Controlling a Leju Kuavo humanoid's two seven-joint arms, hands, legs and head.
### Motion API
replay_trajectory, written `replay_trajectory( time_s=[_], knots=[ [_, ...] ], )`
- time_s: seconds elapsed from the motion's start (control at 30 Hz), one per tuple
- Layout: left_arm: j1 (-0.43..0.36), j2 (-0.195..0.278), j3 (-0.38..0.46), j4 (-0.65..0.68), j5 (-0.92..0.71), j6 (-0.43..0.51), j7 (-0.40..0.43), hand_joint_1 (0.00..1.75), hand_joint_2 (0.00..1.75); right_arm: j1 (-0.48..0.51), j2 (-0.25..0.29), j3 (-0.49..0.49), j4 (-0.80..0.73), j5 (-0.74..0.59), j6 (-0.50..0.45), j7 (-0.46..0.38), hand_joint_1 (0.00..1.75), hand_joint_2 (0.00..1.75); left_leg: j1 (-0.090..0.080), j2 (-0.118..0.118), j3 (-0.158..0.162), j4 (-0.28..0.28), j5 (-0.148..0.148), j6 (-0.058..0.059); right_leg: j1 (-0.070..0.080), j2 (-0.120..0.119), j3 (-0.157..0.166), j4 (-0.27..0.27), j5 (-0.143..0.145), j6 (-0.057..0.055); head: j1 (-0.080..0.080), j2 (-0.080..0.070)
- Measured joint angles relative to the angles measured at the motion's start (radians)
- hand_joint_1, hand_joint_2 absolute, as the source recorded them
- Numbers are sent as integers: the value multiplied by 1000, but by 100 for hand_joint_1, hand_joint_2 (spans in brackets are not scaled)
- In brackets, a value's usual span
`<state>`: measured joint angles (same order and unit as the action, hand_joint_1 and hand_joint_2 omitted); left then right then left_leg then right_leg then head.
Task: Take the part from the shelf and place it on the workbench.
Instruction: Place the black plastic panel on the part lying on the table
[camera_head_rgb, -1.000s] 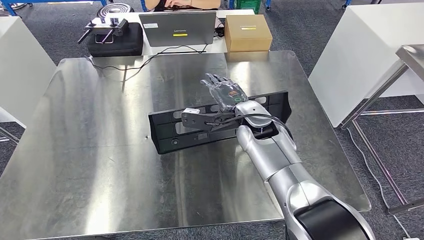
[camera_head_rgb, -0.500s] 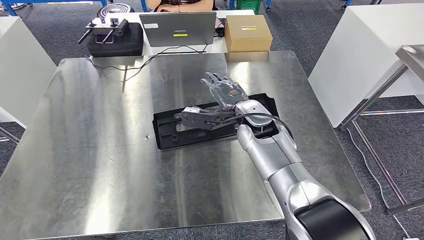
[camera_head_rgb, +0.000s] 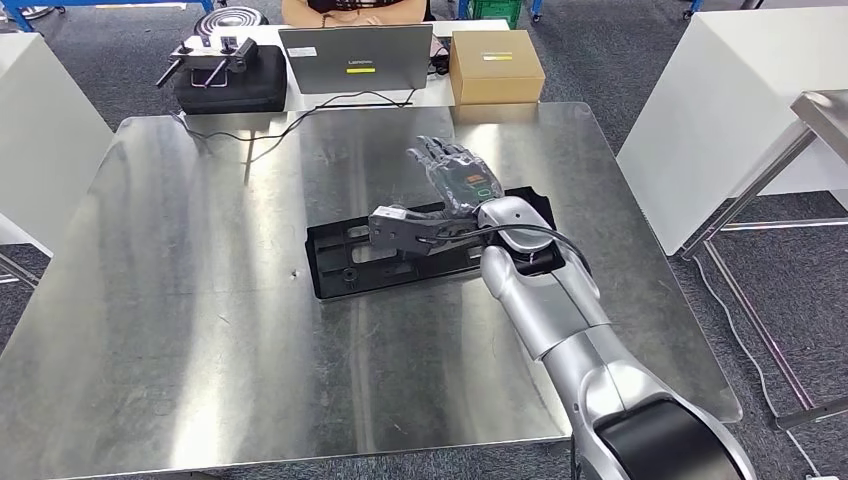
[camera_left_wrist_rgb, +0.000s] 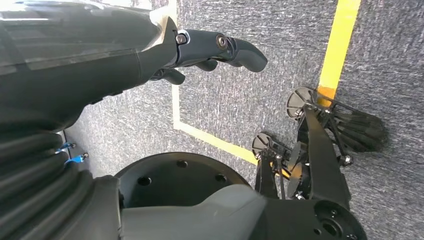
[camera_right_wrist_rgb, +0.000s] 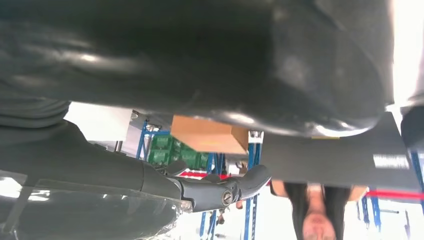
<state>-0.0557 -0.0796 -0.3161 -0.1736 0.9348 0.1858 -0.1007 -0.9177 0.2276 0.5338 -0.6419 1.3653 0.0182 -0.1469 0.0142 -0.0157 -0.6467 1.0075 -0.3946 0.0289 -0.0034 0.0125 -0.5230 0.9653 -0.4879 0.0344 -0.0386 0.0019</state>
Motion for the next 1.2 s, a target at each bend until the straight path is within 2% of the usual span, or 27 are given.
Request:
replay_trajectory(
  time_s=[0.17,0.2,0.3,0.37,0.5,0.57,0.6,0.63,0.7,0.73,0.77,0.8,0.83,0.87,0.9,0.93,0.97,1.07,1.1,1.13,1.2],
  knots=[
    [1,-1,12,0,0,4,-16,0,0,57,-36,-23,-163,-3,-6,-15,0,0,0,0,0,0,0,0,0,0,-1,0,0,0,0,0],
    [3,1,19,-2,0,0,-55,0,0,73,-46,-25,-212,1,-1,-16,0,0,0,0,0,0,0,0,0,0,-1,0,0,0,0,0],
    [6,14,56,-12,1,-27,-276,0,0,122,-84,-30,-370,9,30,-21,0,0,-2,-1,0,1,-2,2,-3,-1,1,-1,0,1,0,0],
    [4,26,84,-16,1,-40,-350,0,0,146,-104,-32,-460,8,50,-35,0,0,-5,-1,0,2,-5,4,-7,-1,6,-2,-1,4,0,0],
    [4,42,119,-20,2,-46,-362,0,0,173,-122,-31,-570,6,66,-48,0,0,-10,1,1,3,-8,10,-13,1,9,-3,-1,10,-1,0],
    [5,43,129,-23,1,-47,-363,0,0,179,-128,-30,-608,4,68,-49,0,0,-7,2,8,-6,-5,18,-14,0,4,6,-9,16,0,0],
    [5,43,133,-25,0,-48,-364,0,0,181,-132,-29,-624,1,68,-50,0,0,-5,4,12,-11,-3,22,-13,-1,-6,30,-21,16,1,0],
    [5,43,139,-25,-2,-48,-365,0,0,184,-136,-27,-637,-4,68,-50,0,0,-2,5,15,-15,-2,26,-13,-2,-29,75,-42,13,3,0],
    [5,43,150,-26,-9,-49,-366,0,0,191,-144,-24,-653,-15,69,-51,0,0,-1,6,17,-16,-2,29,-14,-3,-102,215,-94,6,6,0],
    [5,43,155,-26,-13,-50,-366,0,0,197,-150,-22,-658,-20,70,-51,0,0,-1,6,17,-16,-3,29,-15,-3,-137,277,-111,6,7,0],
    [6,43,159,-26,-17,-51,-366,0,0,201,-155,-20,-660,-25,71,-50,0,0,-1,7,17,-15,-3,28,-17,-3,-158,306,-113,10,8,0],
    [7,43,163,-26,-22,-53,-366,0,0,204,-159,-18,-663,-29,71,-49,0,0,-1,6,17,-15,-3,27,-19,-4,-158,292,-98,17,8,0],
    [8,43,167,-26,-26,-56,-365,0,0,205,-163,-16,-666,-33,72,-47,0,0,0,6,18,-14,-4,24,-22,-5,-137,238,-70,26,9,0],
    [9,43,170,-26,-30,-58,-365,0,0,204,-166,-15,-670,-37,72,-45,0,0,1,6,18,-11,-5,20,-25,-7,-103,162,-38,35,9,0],
    [9,44,173,-26,-32,-60,-365,0,0,203,-168,-13,-673,-40,72,-43,0,0,0,6,18,-8,-7,13,-25,-9,-73,95,-11,38,10,0],
    [9,45,174,-26,-33,-60,-365,0,0,202,-169,-12,-676,-41,72,-42,0,0,-1,6,17,-5,-9,6,-25,-10,-50,50,8,36,9,0],
    [9,46,174,-26,-33,-61,-365,0,0,201,-171,-10,-677,-42,72,-41,0,0,-2,6,17,-3,-9,-3,-23,-11,-41,31,17,30,9,0],
    [10,46,175,-26,-35,-61,-365,0,0,200,-176,-9,-682,-43,72,-40,0,0,5,7,16,-2,-9,-23,-19,-9,-42,32,27,5,6,0],
    [10,46,175,-26,-37,-62,-365,0,0,199,-176,-9,-684,-44,72,-38,0,0,7,8,10,12,-23,-28,-21,-9,-42,31,31,-3,4,0],
    [11,46,175,-26,-41,-64,-364,0,0,199,-177,-9,-685,-45,74,-37,0,0,8,9,-4,47,-48,-32,-23,-9,-41,29,34,-10,2,0],
    [12,47,175,-26,-50,-69,-362,0,0,199,-179,-7,-687,-49,79,-33,0,0,9,11,-57,175,-123,-37,-21,-11,-43,29,36,-17,-3,0]
  ],
)
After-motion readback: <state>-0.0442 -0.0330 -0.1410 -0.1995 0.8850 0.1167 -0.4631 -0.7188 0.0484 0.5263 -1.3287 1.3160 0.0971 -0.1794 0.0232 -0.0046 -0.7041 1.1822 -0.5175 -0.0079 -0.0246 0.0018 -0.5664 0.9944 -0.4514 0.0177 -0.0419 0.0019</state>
